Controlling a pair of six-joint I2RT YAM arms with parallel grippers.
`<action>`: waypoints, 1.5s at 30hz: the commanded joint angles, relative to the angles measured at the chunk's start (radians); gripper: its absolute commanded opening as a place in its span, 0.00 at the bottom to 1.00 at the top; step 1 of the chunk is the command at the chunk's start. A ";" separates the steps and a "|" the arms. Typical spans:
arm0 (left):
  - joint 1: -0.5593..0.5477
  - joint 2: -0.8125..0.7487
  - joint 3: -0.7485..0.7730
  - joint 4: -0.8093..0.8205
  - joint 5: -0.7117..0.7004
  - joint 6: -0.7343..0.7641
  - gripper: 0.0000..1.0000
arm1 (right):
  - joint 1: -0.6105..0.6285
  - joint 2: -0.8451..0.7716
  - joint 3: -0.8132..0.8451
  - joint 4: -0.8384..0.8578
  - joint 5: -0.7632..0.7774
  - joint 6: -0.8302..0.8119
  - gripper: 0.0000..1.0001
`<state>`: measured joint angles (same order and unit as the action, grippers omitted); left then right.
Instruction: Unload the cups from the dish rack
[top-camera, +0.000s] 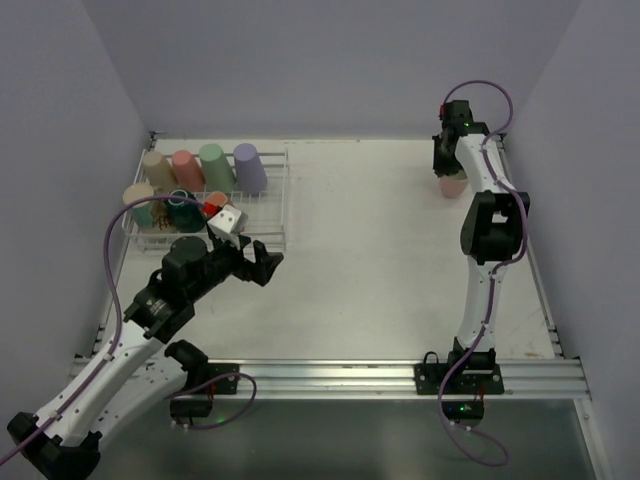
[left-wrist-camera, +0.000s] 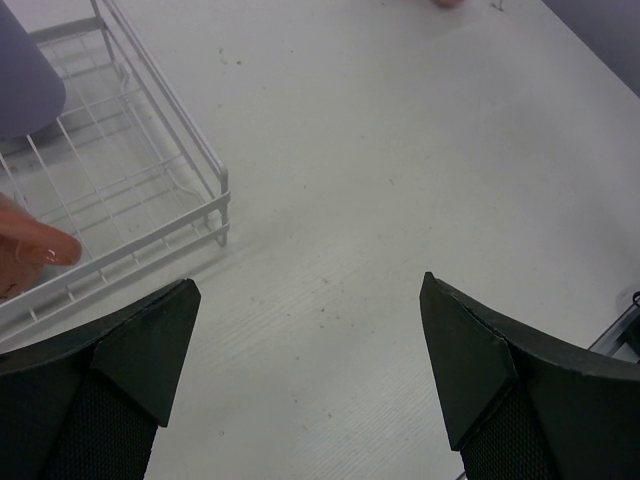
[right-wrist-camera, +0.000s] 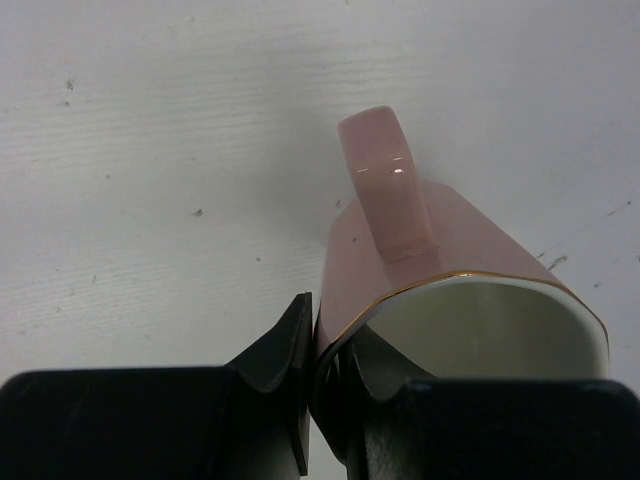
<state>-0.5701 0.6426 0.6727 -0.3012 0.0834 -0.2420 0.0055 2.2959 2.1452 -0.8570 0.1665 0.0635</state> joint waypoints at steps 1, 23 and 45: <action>-0.002 0.011 0.019 0.030 -0.022 0.021 1.00 | -0.001 -0.030 0.064 0.007 -0.060 -0.031 0.00; 0.050 0.075 0.021 0.034 -0.028 0.015 1.00 | -0.044 -0.009 0.093 0.033 -0.075 -0.018 0.60; 0.079 0.350 0.309 -0.050 -0.641 -0.164 1.00 | 0.095 -0.904 -0.790 0.748 -0.545 0.291 0.99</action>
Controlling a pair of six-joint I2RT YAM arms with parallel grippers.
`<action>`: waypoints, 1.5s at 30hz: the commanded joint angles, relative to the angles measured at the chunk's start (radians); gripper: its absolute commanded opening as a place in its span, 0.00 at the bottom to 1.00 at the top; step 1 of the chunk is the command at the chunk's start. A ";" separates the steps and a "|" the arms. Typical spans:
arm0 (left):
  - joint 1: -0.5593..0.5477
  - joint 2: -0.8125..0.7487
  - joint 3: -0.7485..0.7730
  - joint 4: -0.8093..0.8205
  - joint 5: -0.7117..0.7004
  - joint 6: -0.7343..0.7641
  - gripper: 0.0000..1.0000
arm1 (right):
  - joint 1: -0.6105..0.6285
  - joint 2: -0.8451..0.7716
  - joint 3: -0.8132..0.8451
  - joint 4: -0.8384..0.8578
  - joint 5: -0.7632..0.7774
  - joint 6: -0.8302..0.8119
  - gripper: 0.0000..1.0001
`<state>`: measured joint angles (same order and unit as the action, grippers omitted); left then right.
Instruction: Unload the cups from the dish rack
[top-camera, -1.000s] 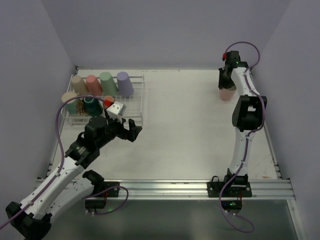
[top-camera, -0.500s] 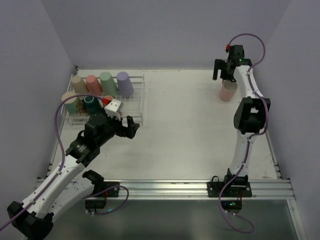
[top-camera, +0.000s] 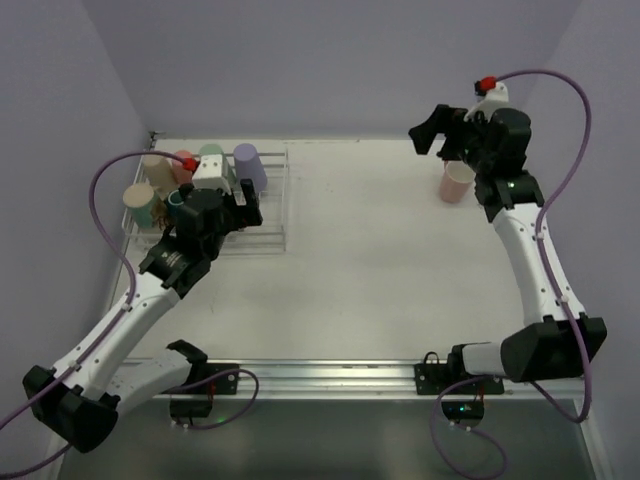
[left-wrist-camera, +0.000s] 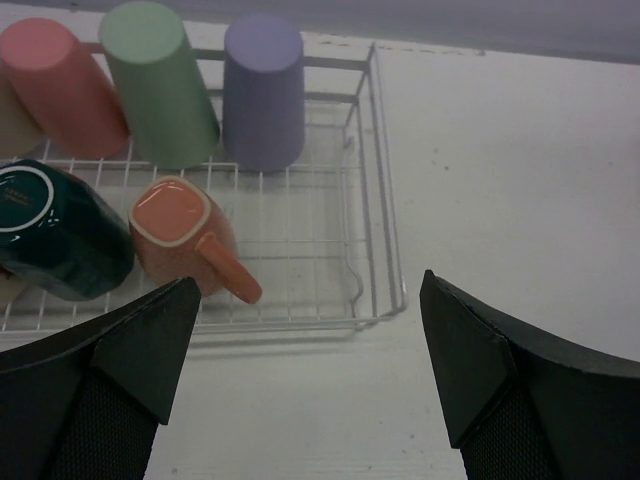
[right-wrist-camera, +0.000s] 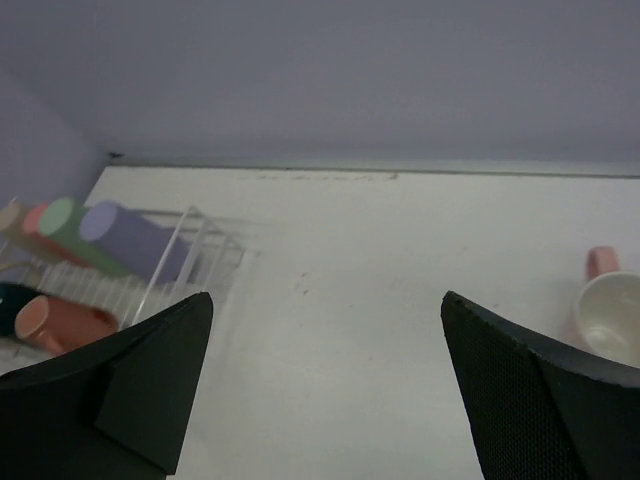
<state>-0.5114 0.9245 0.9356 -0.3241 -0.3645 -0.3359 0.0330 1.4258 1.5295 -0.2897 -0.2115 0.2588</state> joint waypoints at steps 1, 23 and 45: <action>0.034 0.106 0.055 -0.027 -0.215 -0.113 1.00 | 0.088 -0.078 -0.211 0.211 -0.172 0.099 0.99; 0.194 0.481 0.131 -0.035 -0.329 -0.431 1.00 | 0.280 -0.165 -0.313 0.239 -0.276 0.114 0.99; 0.260 0.637 0.123 0.126 -0.257 -0.335 0.74 | 0.323 -0.165 -0.302 0.235 -0.290 0.105 0.99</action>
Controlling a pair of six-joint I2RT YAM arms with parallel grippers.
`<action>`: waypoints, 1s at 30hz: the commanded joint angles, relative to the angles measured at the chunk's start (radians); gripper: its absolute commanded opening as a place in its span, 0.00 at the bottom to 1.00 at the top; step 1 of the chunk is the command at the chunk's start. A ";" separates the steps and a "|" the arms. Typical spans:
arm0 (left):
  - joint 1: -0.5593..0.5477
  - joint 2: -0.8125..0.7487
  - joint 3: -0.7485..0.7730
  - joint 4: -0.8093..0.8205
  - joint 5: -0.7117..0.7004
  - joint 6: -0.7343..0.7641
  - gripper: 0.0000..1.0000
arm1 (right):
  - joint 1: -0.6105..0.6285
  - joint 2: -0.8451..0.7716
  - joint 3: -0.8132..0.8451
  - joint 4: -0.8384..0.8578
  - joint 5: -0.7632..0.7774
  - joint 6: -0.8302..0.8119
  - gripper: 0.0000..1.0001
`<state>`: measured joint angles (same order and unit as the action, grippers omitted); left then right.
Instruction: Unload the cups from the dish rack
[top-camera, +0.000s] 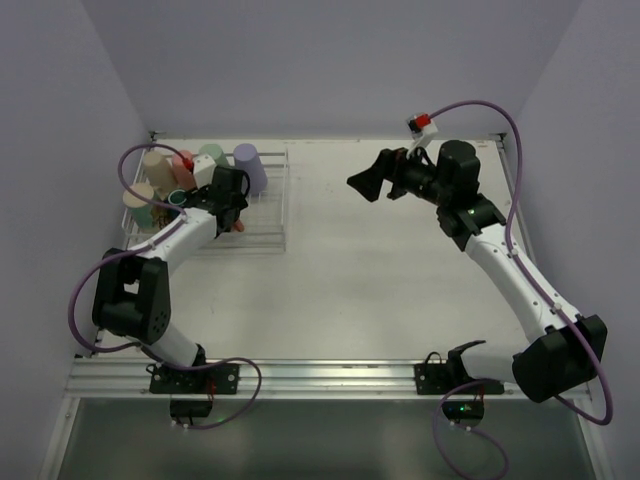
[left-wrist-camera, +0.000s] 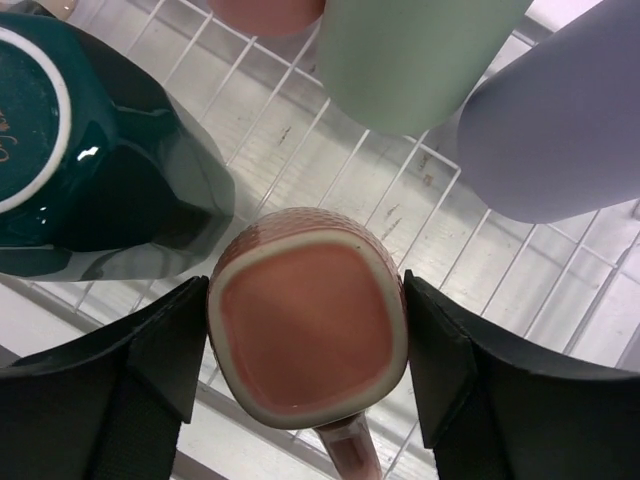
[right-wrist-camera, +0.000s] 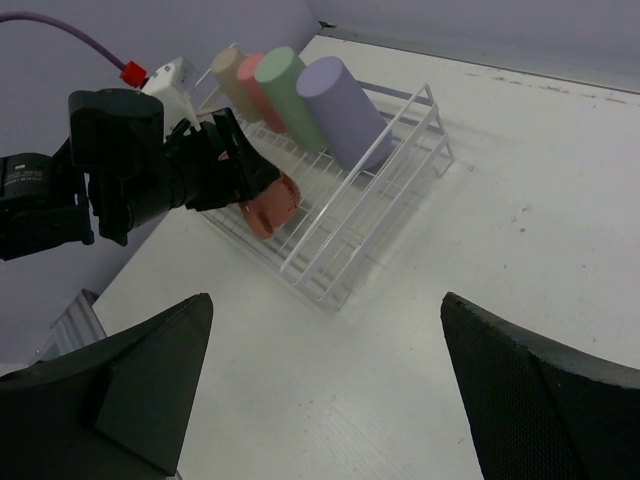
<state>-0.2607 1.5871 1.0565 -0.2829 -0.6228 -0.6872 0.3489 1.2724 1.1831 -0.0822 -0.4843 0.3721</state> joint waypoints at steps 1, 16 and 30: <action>0.011 -0.030 -0.001 0.088 0.003 0.018 0.70 | 0.007 -0.013 0.044 0.029 -0.017 -0.006 0.99; 0.012 -0.331 -0.108 0.152 0.133 0.058 0.27 | 0.180 -0.015 -0.186 0.476 0.024 0.440 0.98; 0.012 -0.762 -0.291 0.263 0.541 -0.034 0.27 | 0.374 0.197 -0.205 0.823 0.271 0.815 0.91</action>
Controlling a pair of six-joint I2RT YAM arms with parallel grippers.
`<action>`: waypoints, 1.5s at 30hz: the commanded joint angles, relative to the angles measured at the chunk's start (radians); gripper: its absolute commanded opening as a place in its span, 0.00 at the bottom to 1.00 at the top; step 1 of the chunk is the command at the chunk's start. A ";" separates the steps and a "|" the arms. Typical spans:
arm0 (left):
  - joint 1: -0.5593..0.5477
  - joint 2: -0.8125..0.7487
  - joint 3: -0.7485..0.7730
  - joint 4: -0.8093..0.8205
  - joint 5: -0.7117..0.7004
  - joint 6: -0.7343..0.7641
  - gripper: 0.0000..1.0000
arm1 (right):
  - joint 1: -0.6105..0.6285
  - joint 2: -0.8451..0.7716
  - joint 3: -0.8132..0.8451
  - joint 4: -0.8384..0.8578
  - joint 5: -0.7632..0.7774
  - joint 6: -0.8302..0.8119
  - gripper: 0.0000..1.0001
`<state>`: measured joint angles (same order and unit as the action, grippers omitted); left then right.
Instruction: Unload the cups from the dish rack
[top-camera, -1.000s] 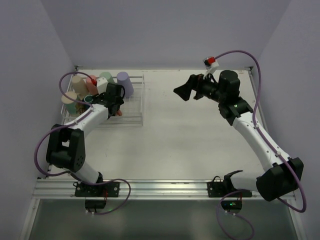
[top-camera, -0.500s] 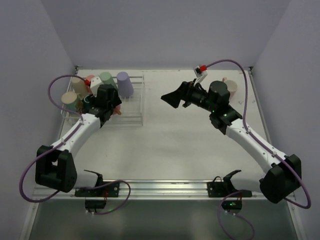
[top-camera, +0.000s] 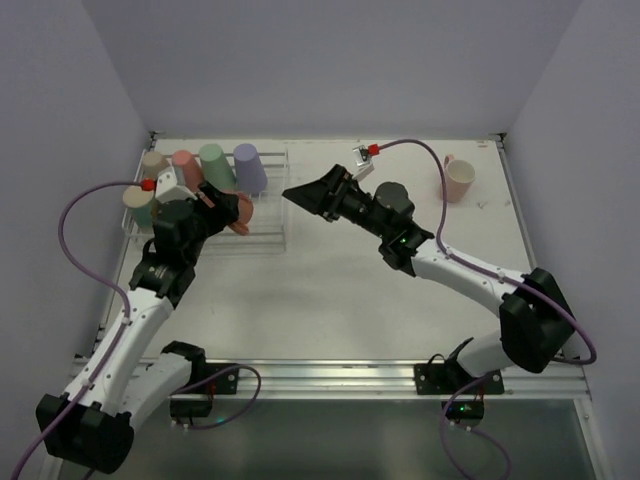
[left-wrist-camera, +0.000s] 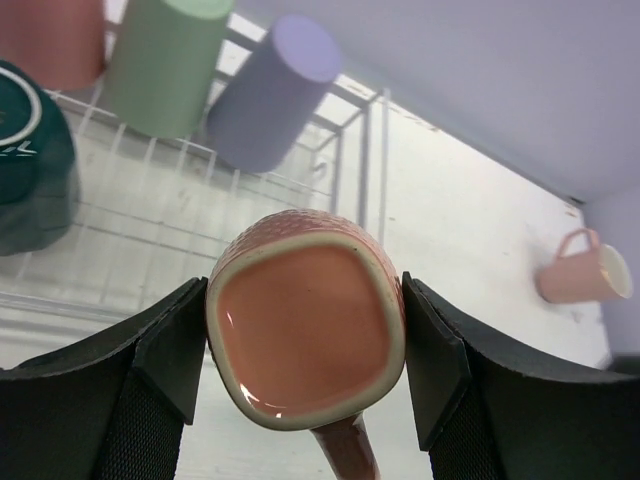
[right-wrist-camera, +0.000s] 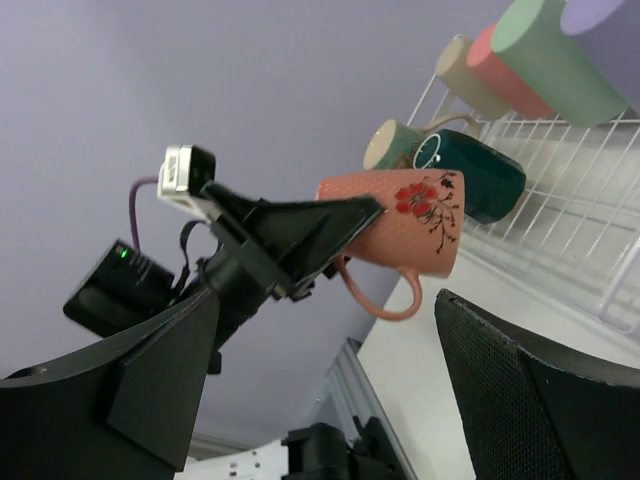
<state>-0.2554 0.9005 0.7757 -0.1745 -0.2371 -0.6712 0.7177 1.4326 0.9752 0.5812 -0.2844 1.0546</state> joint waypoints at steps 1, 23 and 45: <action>0.007 -0.093 -0.018 0.156 0.174 -0.057 0.27 | 0.006 0.064 0.010 0.167 0.056 0.146 0.91; 0.007 -0.192 -0.078 0.417 0.486 -0.286 0.28 | 0.052 0.282 0.019 0.683 -0.153 0.396 0.61; 0.005 -0.170 -0.075 0.483 0.579 -0.369 0.68 | 0.048 0.204 -0.015 0.806 -0.168 0.404 0.00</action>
<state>-0.2554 0.7334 0.6548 0.2481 0.3355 -1.1080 0.7650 1.7008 0.9672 1.3247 -0.4419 1.5078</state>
